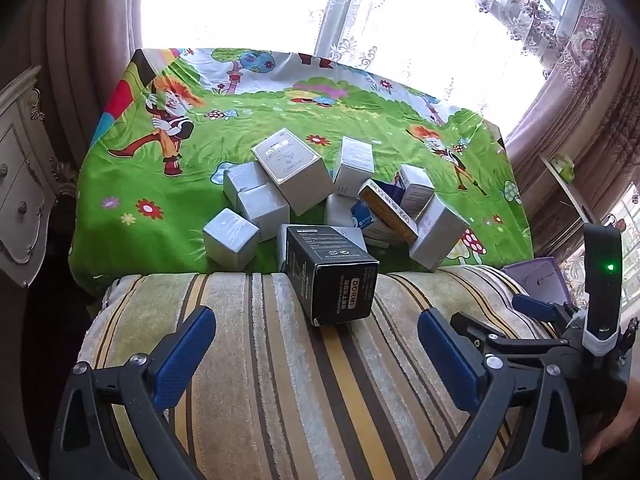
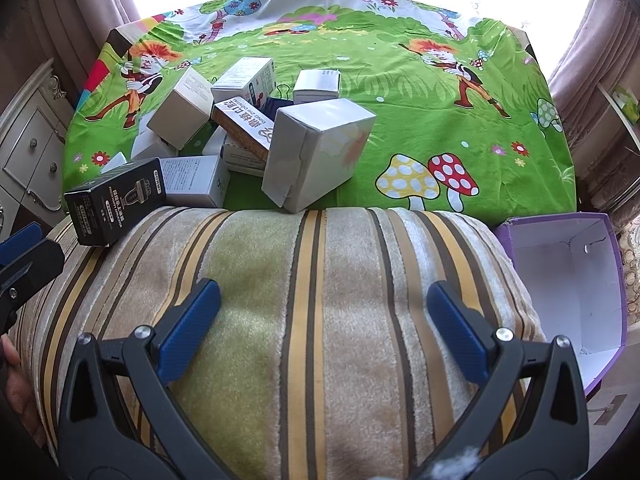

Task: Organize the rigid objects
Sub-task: 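Grasp the black box with the left gripper while the right gripper approaches the white box, then lift the black box with the left gripper while the right gripper grasps the large white box, then carry both boxes over the storage box and release them inside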

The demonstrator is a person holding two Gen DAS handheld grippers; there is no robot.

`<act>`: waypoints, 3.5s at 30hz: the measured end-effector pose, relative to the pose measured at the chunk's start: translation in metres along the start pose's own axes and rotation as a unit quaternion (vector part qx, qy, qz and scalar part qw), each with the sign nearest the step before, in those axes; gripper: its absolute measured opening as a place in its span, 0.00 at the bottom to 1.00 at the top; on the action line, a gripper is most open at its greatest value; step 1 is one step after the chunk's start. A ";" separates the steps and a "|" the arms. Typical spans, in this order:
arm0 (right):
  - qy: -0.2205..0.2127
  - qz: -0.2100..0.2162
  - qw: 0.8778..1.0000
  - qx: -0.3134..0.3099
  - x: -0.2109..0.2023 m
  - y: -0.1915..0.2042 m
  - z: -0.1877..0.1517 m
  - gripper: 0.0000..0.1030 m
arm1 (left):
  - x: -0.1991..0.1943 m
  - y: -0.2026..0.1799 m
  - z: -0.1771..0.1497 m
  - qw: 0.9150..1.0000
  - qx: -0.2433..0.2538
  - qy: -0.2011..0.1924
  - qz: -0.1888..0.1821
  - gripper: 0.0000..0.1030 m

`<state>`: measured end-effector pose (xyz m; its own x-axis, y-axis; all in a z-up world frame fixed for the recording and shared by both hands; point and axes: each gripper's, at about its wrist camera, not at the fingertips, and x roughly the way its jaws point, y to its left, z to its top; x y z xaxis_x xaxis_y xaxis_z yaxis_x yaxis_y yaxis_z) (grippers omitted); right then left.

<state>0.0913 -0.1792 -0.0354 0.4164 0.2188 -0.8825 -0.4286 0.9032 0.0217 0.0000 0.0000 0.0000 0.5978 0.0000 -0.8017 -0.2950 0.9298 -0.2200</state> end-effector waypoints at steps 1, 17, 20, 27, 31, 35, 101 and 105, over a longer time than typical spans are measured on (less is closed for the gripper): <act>-0.001 0.000 1.000 0.000 0.000 0.000 0.000 1.00 | 0.002 -0.002 0.002 1.000 0.000 0.003 0.002 0.96; 0.053 0.027 0.998 -0.018 0.007 -0.004 0.015 1.00 | 0.044 0.002 0.018 0.997 -0.031 0.071 -0.006 0.39; 0.059 0.035 0.997 -0.021 0.006 -0.006 0.018 1.00 | 0.043 0.001 0.016 0.997 -0.032 0.068 -0.014 0.39; 0.037 0.062 0.997 0.019 0.000 -0.018 0.039 1.00 | 0.042 0.000 0.014 0.997 -0.028 0.060 -0.035 0.39; 0.012 0.074 0.996 0.055 0.000 -0.024 0.059 1.00 | 0.042 0.000 0.014 0.997 -0.025 0.062 -0.035 0.39; 0.007 0.085 0.991 0.100 0.008 -0.028 0.077 1.00 | 0.043 0.003 0.014 0.997 -0.027 0.064 -0.038 0.39; -0.067 -0.047 0.952 0.295 -0.074 -0.252 -0.058 0.42 | 0.050 -0.238 -0.014 0.942 0.185 0.113 -0.256 0.40; -0.066 -0.049 0.950 0.302 -0.077 -0.260 -0.061 0.51 | 0.056 -0.250 -0.020 0.936 0.204 0.127 -0.258 0.48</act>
<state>0.1216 -0.4532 -0.0019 0.5446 0.1315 -0.8283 0.1383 0.9600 0.2433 0.0918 -0.2399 -0.0011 0.3706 -0.5263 -0.7653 0.3245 0.8454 -0.4243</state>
